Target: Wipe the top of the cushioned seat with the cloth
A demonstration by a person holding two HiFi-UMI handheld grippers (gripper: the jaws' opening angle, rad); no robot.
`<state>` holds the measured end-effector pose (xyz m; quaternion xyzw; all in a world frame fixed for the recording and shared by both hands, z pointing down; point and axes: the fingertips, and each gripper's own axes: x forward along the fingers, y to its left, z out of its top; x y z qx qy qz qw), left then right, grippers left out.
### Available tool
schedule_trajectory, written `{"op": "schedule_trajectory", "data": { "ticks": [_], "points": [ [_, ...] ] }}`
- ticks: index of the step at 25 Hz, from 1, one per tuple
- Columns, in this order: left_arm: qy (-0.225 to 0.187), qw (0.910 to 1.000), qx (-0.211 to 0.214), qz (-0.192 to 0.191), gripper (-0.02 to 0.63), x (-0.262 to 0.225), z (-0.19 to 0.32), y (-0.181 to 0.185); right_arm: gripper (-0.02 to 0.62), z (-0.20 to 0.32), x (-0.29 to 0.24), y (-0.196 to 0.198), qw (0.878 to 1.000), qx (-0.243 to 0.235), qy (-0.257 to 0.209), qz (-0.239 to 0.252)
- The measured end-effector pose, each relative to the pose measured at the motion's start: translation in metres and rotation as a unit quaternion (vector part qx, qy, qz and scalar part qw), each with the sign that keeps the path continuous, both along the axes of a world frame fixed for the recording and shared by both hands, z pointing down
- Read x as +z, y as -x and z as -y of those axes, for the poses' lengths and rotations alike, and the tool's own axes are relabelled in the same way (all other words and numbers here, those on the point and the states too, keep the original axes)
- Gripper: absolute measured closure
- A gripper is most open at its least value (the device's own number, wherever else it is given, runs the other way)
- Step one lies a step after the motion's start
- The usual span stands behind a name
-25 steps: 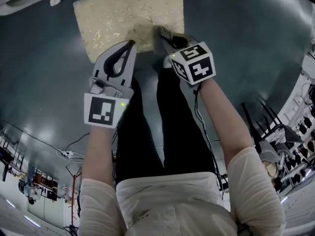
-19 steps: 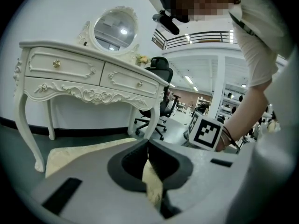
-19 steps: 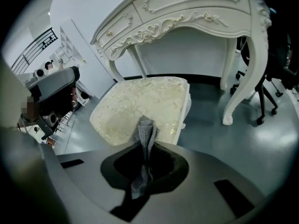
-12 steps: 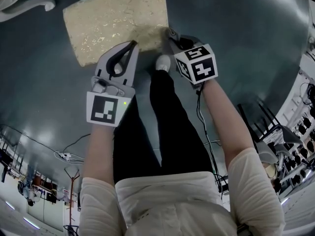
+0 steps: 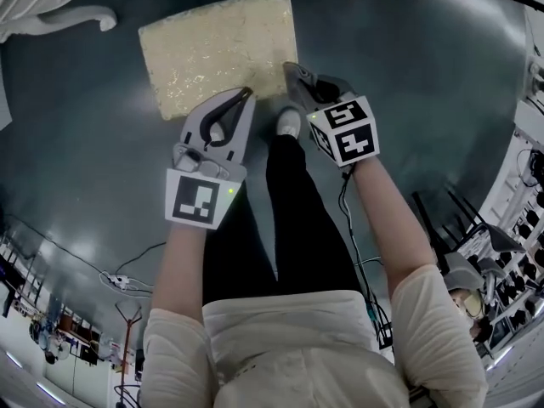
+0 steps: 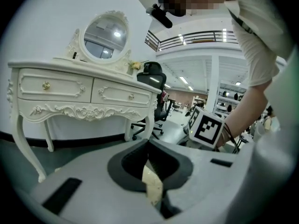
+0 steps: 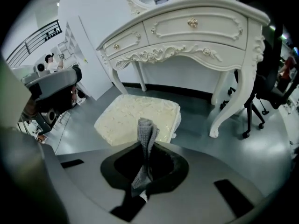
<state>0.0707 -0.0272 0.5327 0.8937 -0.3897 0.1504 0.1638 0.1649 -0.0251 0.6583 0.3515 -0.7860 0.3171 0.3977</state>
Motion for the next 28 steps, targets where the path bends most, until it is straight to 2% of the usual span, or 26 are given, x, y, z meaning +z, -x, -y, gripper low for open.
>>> {"op": "schedule_trajectory", "data": {
  "ticks": [9, 13, 17, 25, 28],
  "points": [
    [-0.046, 0.9982, 0.026, 0.028, 0.603, -0.08, 0.002, 0.054, 0.565, 0.008, -0.104, 0.048, 0.995, 0.055, -0.057, 0.055],
    [-0.088, 0.9952, 0.009, 0.042, 0.603, -0.129, 0.011, 0.082, 0.565, 0.014, -0.152, 0.079, 0.993, 0.045, -0.084, 0.072],
    [-0.094, 0.9952, -0.013, 0.023, 0.603, -0.182, 0.015, 0.1, 0.565, 0.019, -0.211, 0.108, 0.988, 0.02, -0.126, 0.084],
    [-0.137, 0.9901, -0.028, 0.007, 0.603, -0.283, 0.011, 0.125, 0.565, 0.034, -0.347, 0.127, 0.963, 0.008, -0.242, 0.115],
    [-0.151, 0.9871, -0.051, 0.008, 0.603, -0.315, 0.009, 0.136, 0.565, 0.036, -0.39, 0.125, 0.953, 0.009, -0.276, 0.123]
  ]
}}
